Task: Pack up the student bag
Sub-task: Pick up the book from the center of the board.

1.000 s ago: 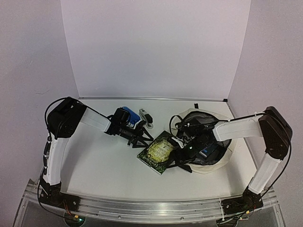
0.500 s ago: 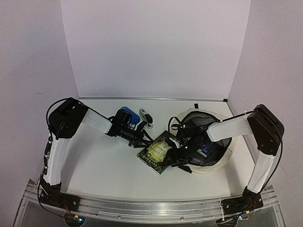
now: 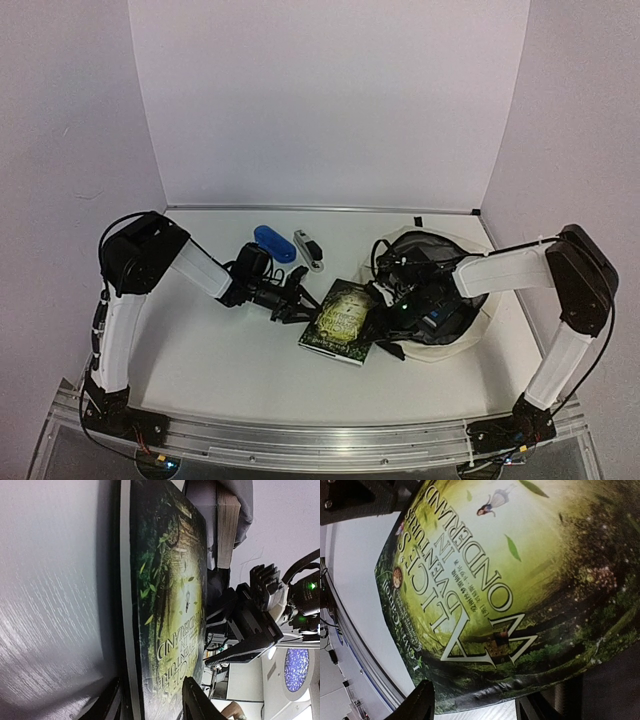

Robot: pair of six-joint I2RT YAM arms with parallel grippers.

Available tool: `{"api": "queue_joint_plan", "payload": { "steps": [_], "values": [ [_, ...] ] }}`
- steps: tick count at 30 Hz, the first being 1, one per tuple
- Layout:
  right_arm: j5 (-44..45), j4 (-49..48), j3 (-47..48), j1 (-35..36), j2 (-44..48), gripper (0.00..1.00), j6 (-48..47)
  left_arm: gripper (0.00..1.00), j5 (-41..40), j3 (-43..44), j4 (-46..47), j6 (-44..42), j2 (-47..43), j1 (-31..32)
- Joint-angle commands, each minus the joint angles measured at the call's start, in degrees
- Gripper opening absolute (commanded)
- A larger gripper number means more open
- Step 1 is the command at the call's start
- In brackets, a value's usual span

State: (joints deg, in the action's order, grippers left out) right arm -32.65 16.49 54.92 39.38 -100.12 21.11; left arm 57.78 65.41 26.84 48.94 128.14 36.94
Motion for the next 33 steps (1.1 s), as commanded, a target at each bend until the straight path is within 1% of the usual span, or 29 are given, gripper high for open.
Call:
{"api": "queue_joint_plan", "payload": {
  "steps": [1, 5, 9, 11, 15, 18, 22, 27, 31, 33],
  "values": [
    [-0.02, -7.02, 2.62, -1.25, -0.49, 0.55, 0.59, 0.40, 4.97, -0.62, 8.38, 4.04, -5.50, 2.53],
    [-3.78, -7.35, 3.71, -2.03, -0.37, 0.53, 2.24, 0.40, 4.42, -0.71, 8.23, 4.01, -5.53, 2.61],
    [-5.65, -8.20, 3.71, -2.11, 2.53, 0.45, 3.59, 0.40, 3.69, -1.49, 8.25, 3.63, -5.81, 2.61],
    [-6.29, -8.55, 3.84, -2.07, 3.98, 0.42, 4.56, 0.40, 3.22, -2.10, 9.05, 3.75, -6.38, 2.61],
    [-6.45, -8.76, 4.50, -2.30, 5.33, 0.40, 6.30, 0.40, 2.30, -3.14, 12.38, 4.96, -7.36, 2.66],
    [-6.43, -8.83, 5.21, -2.83, 5.08, 0.40, 7.55, 0.40, 1.46, -3.39, 14.10, 5.93, -7.31, 2.69],
    [-5.67, -8.88, 5.50, -4.25, 3.76, 0.48, 10.75, 0.40, 0.84, -3.89, 14.39, 6.03, -6.95, 3.04],
    [-5.89, -9.32, 5.34, -5.77, 2.33, 0.51, 13.20, 0.39, 0.22, -5.07, 16.38, 6.58, -6.65, 3.59],
    [-6.02, -9.69, 4.69, -5.96, 2.29, 0.50, 12.54, 0.32, 0.13, -5.86, 21.26, 9.10, -6.25, 3.84],
    [-5.77, -9.66, 3.94, -5.98, 2.58, 0.50, 11.43, 0.28, 0.25, -6.71, 26.15, 11.80, -6.15, 3.84]
  ]
}}
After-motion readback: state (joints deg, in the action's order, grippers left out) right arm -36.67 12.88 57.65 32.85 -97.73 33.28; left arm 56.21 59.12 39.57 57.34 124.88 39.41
